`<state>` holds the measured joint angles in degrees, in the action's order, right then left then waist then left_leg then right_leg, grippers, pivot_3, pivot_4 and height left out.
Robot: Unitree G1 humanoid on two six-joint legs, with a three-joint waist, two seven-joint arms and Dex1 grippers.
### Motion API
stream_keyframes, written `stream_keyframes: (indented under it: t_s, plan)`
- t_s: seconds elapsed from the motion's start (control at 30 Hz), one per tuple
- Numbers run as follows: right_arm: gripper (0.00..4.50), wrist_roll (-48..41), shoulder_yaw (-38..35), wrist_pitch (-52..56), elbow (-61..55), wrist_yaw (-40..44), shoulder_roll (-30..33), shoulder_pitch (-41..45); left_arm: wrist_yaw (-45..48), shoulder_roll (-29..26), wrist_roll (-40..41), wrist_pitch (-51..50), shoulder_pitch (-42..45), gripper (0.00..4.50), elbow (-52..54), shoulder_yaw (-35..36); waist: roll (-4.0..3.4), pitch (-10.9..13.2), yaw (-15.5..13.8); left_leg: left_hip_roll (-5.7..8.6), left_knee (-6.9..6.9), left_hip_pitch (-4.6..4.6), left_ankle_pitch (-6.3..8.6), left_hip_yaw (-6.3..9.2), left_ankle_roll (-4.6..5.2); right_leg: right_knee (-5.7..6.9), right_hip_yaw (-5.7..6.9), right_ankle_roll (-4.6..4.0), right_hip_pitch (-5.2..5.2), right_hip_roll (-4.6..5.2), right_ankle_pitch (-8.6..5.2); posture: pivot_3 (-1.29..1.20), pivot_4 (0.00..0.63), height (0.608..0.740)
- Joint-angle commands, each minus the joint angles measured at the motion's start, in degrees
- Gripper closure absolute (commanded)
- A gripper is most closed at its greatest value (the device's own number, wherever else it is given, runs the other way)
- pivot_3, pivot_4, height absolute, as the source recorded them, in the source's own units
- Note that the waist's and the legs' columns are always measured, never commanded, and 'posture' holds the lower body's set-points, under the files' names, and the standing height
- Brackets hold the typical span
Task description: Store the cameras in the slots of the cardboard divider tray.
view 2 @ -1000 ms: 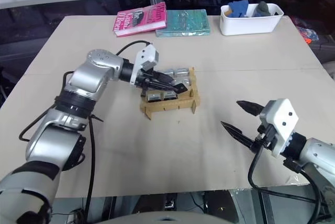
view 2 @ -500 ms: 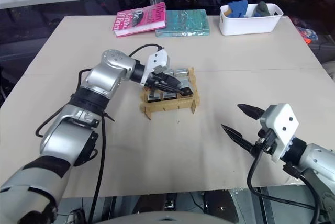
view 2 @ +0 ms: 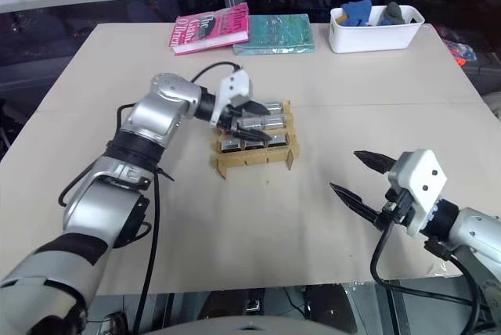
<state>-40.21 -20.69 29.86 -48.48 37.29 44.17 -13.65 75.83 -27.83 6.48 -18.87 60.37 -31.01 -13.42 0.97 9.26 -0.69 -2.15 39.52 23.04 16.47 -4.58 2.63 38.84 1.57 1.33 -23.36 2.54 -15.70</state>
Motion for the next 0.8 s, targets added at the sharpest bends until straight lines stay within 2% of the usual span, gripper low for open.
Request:
stream_keyframes:
  t_s: [0.03, 0.17, 0.2, 0.23, 0.3, 0.33, 0.43, 0.63, 0.8]
  plan:
    - [0.87, -0.04, 0.93, -0.42, 0.05, 0.71, 0.35, 1.29, -2.67, -1.12, 4.07, -3.24, -0.92, 1.06, 7.22, 5.58, -0.01, -0.01, 0.01, 0.00, 0.00, 0.00, 0.00, 0.00, 0.00, 0.00, 0.00, 0.00, 0.00, 0.00, 0.00, 0.00, 0.150, 0.740]
    - [0.87, 4.48, 5.96, -0.01, 4.07, -4.23, -2.05, 6.83, -13.74, 0.22, 9.75, -2.00, -11.14, 1.06, 18.66, 17.11, -0.03, -0.04, 0.49, -0.02, -0.01, -0.11, 0.00, -0.04, 0.00, 0.05, -0.12, -0.01, 0.01, 0.04, 0.00, 0.00, 0.150, 0.740]
    - [0.87, 4.89, 6.48, 0.53, 5.72, -4.62, -2.24, 7.82, -14.71, -0.18, 11.32, -4.67, -14.00, 1.06, 22.14, 18.47, -0.04, -0.05, 0.78, -0.03, 0.01, -0.12, 0.00, -0.04, -0.01, 0.11, -0.18, -0.01, 0.01, 0.07, 0.01, 0.00, 0.150, 0.740]
    - [0.62, 5.74, 6.62, 1.04, 7.16, -5.57, -2.55, 8.37, -14.87, -0.80, 14.91, -9.58, -17.65, 1.03, 26.50, 20.48, -0.04, -0.05, 0.89, -0.04, 0.00, -0.14, -0.01, -0.04, -0.01, 0.08, -0.19, -0.01, 0.01, 0.13, 0.01, 0.00, 0.150, 0.740]
    - [0.10, 5.96, 6.95, 0.36, 8.24, -3.39, -2.09, 7.66, -18.53, -0.25, 19.22, -12.46, -25.51, 0.49, 34.77, 24.95, -0.04, -0.05, 0.99, -0.04, 0.01, -0.11, -0.01, 0.01, -0.02, 0.09, -0.16, -0.01, 0.01, 0.23, 0.01, 0.00, 0.150, 0.740]
    - [0.00, 6.77, 6.78, -0.53, 8.85, -3.00, -2.19, 7.37, -21.30, 0.02, 19.74, -12.86, -29.34, 0.14, 38.27, 26.70, -0.03, -0.04, 0.91, -0.05, -0.01, -0.12, -0.01, 0.01, -0.02, 0.06, -0.16, -0.01, 0.01, 0.31, 0.01, 0.00, 0.150, 0.740]
    - [0.00, 7.19, 3.54, -2.52, 11.07, 0.01, -1.66, 4.11, -27.63, 0.61, 20.23, -13.40, -39.79, 0.05, 47.35, 30.39, -0.01, -0.06, 0.43, -0.02, -0.02, -0.11, -0.01, 0.09, -0.02, 0.04, -0.05, -0.01, 0.06, 0.37, 0.01, 0.00, 0.150, 0.740]
    - [0.00, 4.44, -4.79, -3.69, 11.94, 7.76, -0.84, -6.06, -28.53, -2.69, 20.31, -9.70, -58.77, 0.05, 54.60, 36.53, -0.01, -0.11, -0.11, 0.00, -0.02, -0.39, -0.01, 0.19, -0.02, 0.02, 0.09, -0.02, 0.37, 0.43, 0.01, 0.00, 0.150, 0.740]
    - [0.00, 3.74, -9.88, -4.33, 12.39, 9.68, -1.28, -10.11, -29.60, -3.36, 21.93, -8.79, -65.24, 0.05, 55.84, 38.97, 0.05, -0.13, -0.15, -0.01, -0.06, -0.67, 0.04, 0.25, 0.05, 0.01, 0.14, -0.04, 0.67, 0.46, 0.00, 0.00, 0.150, 0.740]
